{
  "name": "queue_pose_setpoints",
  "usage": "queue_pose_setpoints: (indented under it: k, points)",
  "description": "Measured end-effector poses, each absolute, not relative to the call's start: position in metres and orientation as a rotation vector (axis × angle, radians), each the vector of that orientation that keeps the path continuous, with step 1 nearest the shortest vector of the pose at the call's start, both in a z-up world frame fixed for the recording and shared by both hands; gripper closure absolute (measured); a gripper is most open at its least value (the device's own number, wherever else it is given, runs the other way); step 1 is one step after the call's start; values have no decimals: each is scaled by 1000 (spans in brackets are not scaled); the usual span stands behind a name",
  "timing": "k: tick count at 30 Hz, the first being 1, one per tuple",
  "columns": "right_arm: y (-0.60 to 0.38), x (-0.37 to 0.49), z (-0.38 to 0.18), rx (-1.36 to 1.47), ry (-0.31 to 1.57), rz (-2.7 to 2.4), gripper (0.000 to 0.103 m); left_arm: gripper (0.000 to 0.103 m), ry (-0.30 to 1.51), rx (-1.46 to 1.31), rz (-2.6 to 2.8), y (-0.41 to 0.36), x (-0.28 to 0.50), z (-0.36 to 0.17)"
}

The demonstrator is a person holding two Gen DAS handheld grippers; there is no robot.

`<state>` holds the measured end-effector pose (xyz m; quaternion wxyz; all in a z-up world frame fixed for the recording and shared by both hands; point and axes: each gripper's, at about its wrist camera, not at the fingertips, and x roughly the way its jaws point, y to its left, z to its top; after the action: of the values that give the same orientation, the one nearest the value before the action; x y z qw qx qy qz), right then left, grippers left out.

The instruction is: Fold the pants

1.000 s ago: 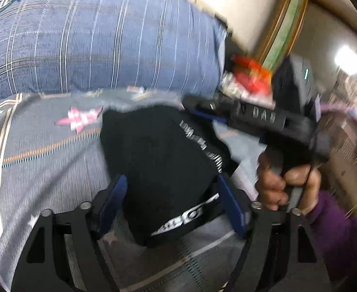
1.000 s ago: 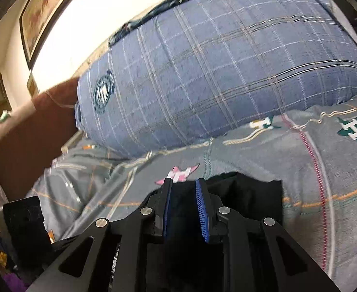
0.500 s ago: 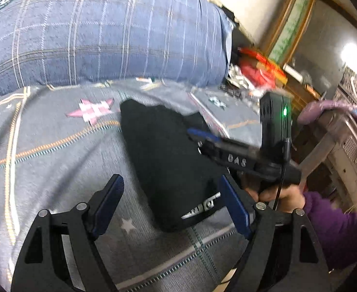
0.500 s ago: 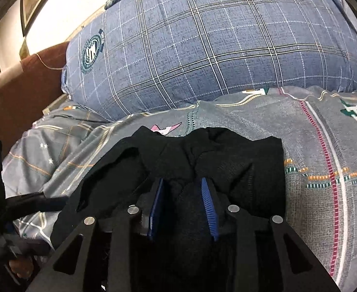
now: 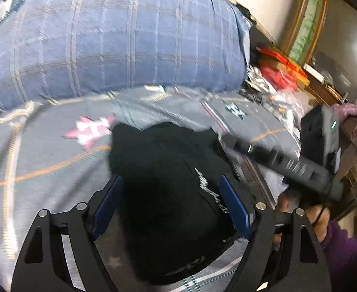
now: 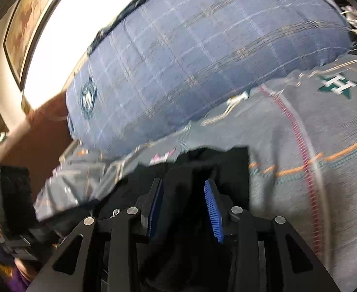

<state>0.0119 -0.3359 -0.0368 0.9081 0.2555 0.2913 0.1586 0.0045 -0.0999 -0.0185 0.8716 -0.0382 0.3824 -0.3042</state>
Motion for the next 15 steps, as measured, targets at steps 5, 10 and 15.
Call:
queue_pose_setpoints:
  k: [5, 10, 15]
  points:
    - [-333, 10, -26, 472, 552, 288, 66, 19, 748, 133, -597, -121, -8, -43]
    - [-315, 20, -20, 422, 540, 294, 66, 18, 759, 145, -610, -119, -6, -42]
    - [-304, 42, -45, 468, 653, 292, 66, 4, 855, 99, -625, -112, 9, -52]
